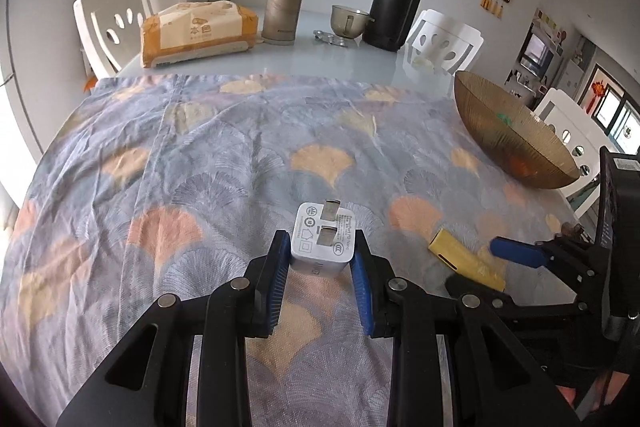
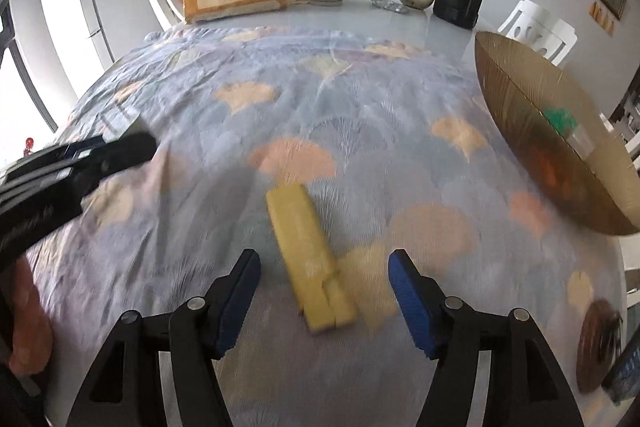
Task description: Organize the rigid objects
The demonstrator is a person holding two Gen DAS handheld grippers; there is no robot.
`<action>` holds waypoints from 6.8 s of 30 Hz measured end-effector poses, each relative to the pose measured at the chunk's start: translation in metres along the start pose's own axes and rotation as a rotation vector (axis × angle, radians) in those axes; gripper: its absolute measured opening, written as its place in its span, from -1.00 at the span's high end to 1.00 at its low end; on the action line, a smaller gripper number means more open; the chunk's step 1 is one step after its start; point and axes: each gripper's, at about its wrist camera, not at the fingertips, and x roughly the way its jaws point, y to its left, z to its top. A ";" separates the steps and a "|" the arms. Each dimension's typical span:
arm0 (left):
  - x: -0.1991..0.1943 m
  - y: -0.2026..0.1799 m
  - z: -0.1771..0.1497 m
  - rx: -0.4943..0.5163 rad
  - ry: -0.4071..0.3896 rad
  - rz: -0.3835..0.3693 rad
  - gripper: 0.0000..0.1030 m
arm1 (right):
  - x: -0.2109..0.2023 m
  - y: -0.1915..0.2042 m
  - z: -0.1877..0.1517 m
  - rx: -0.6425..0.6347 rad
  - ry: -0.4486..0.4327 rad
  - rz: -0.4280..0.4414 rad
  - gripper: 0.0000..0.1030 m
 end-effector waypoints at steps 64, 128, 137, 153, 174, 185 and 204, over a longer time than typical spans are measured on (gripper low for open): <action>0.004 -0.014 -0.003 0.070 0.013 0.034 0.47 | -0.025 0.021 -0.013 -0.073 -0.169 0.051 0.56; 0.094 -0.220 0.146 0.234 0.062 -0.444 0.47 | -0.113 -0.224 0.070 0.644 -0.272 -0.104 0.55; 0.054 -0.191 0.136 0.302 -0.037 -0.298 -0.31 | -0.116 -0.201 0.077 0.522 -0.290 -0.162 0.24; -0.008 0.008 0.015 -0.037 -0.098 0.200 -0.46 | -0.047 -0.014 0.049 0.121 -0.275 0.056 -0.20; 0.003 0.002 0.018 -0.001 -0.095 0.232 -0.53 | 0.005 -0.061 0.036 0.303 -0.142 0.130 -0.21; -0.001 0.001 0.018 -0.008 -0.107 0.249 -0.58 | 0.005 -0.062 0.036 0.303 -0.140 0.109 -0.22; -0.008 -0.001 0.016 -0.008 -0.113 0.263 -0.69 | 0.005 -0.056 0.033 0.294 -0.114 0.121 -0.25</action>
